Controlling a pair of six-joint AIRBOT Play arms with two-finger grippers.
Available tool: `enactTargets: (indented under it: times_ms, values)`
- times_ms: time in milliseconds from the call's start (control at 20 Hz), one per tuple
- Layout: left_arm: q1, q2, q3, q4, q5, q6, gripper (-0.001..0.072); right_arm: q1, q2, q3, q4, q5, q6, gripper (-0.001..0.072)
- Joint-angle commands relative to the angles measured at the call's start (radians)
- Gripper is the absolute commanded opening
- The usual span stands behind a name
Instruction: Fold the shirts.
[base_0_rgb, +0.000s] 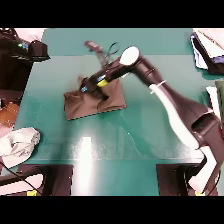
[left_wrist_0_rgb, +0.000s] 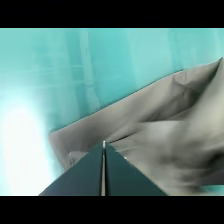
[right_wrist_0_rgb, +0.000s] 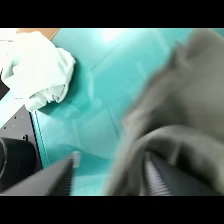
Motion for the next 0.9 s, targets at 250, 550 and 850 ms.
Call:
enactTargets:
  times_ms: [250, 550, 850]
  values:
    - [0.011, 0.015, 0.0, 0.007, -0.051, 0.003, 0.0023, -0.057, 0.081, -0.118, -0.105, -0.008, -0.059, 0.0591]
    - [0.011, 0.014, -0.124, -0.17, -0.073, 0.06, 0.0073, -0.387, 0.221, -0.372, -0.124, 0.101, -0.006, 0.0589]
    - [-0.103, 0.014, -0.504, -0.132, 0.047, 0.036, 0.052, -0.492, 0.27, -0.511, -0.085, 0.1, -0.006, 0.0589]
